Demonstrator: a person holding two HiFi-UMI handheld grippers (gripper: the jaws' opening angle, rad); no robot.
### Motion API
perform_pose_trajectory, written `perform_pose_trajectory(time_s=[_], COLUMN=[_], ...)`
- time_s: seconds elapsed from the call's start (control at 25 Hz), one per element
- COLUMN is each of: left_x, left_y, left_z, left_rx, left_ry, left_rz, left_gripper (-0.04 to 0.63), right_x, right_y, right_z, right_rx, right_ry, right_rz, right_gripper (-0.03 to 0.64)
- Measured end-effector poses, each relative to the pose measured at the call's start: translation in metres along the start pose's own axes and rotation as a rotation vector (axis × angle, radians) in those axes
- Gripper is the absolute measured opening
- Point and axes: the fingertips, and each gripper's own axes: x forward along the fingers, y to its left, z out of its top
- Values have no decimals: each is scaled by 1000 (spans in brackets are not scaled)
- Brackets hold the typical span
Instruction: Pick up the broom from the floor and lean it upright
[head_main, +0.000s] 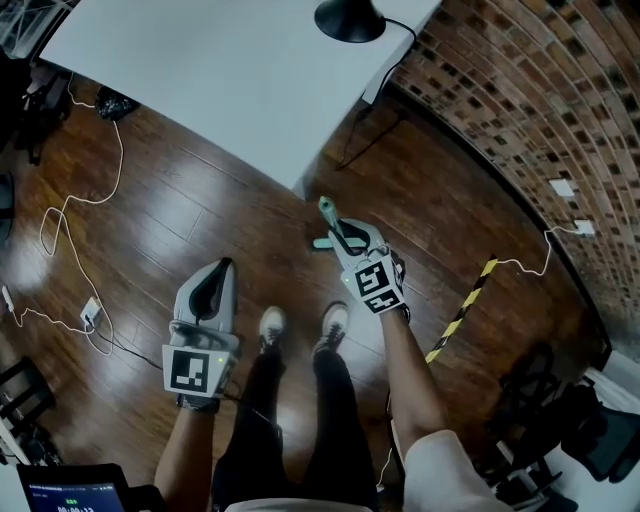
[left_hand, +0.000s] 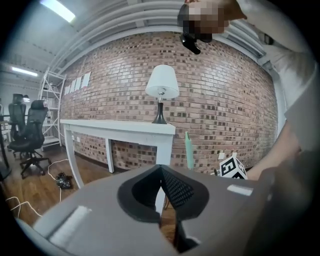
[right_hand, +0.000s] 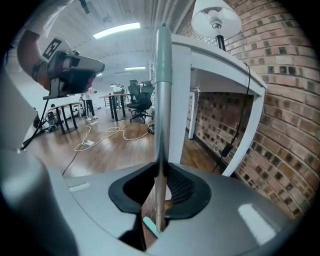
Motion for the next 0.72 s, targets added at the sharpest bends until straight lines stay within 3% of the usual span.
perform_pose_trajectory(time_s=[0.44, 0.72], left_x=[-1, -3], left_y=[-7, 0], left_z=[-18, -21], left_rx=[-31, -8], left_ry=[81, 43], left_rz=[46, 59], left_gripper=[2, 2], right_x=[24, 33], right_y=[-8, -13], right_z=[7, 10], right_rx=[-38, -44], right_ry=[-26, -49], right_rz=[53, 46], right_gripper=[91, 94])
